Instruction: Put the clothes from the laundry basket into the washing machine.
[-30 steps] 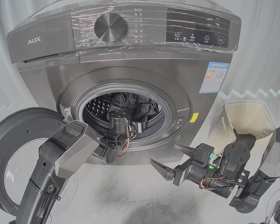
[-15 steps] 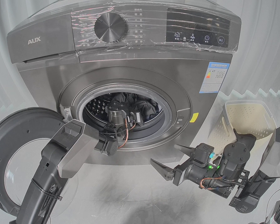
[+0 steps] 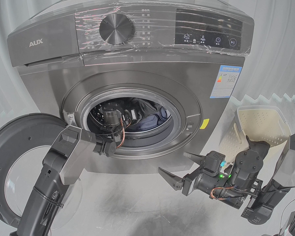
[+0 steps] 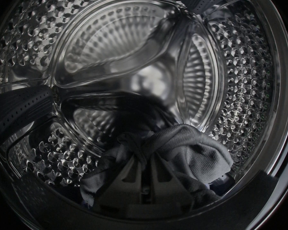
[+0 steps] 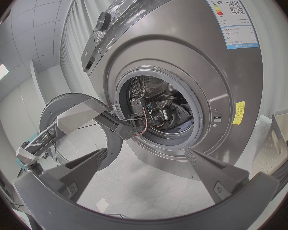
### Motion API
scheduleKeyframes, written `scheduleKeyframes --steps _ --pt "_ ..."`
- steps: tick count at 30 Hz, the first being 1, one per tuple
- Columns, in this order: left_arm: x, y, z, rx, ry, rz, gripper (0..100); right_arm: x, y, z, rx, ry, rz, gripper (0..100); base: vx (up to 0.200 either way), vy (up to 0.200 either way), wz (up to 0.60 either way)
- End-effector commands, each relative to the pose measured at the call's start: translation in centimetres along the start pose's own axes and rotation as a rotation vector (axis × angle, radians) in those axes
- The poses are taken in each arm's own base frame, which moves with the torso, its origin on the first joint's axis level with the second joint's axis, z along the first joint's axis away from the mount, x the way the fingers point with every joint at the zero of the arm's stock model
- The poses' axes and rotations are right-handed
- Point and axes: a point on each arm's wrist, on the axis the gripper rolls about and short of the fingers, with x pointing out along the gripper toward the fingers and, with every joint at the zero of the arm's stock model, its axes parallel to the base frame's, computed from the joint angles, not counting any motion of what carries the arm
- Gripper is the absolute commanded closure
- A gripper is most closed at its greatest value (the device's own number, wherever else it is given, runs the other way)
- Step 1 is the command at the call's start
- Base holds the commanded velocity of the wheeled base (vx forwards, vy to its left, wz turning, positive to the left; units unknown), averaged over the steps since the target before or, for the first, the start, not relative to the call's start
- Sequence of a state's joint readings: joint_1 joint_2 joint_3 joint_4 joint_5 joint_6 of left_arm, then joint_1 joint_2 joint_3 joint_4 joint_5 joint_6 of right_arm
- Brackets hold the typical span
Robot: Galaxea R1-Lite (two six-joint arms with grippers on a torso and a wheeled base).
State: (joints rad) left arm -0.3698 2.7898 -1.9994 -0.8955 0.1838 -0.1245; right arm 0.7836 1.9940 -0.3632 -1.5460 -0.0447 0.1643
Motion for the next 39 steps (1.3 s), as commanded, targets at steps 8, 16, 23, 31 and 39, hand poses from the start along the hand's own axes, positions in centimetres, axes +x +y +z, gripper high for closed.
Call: scheduleKeyframes --steps 8,16,23,31,39 --pt "-0.2 -1.2 0.3 -0.045 -0.005 -0.02 0 0.0 0.0 -0.2 0.0 0.005 -0.002 0 0.0 0.0 0.0" --pt "-1.1 -3.2 4.3 -0.064 -0.075 -0.055 0 0.1 0.0 -0.1 0.0 0.002 -0.001 0 0.0 0.0 0.0" --pt "-4.8 -4.6 5.1 -0.048 -0.008 -0.096 0 0.0 0.0 0.0 0.0 -0.001 -0.001 0 0.0 0.0 0.0" --pt "-8.0 -4.7 4.3 -0.029 0.022 -0.123 0 -0.2 0.0 0.1 0.001 -0.001 -0.001 0 0.0 0.0 0.0" --pt "-14.4 -6.9 5.4 -0.01 0.097 -0.212 0 -0.5 0.0 0.5 0.002 -0.015 -0.002 0 0.0 0.0 0.0"
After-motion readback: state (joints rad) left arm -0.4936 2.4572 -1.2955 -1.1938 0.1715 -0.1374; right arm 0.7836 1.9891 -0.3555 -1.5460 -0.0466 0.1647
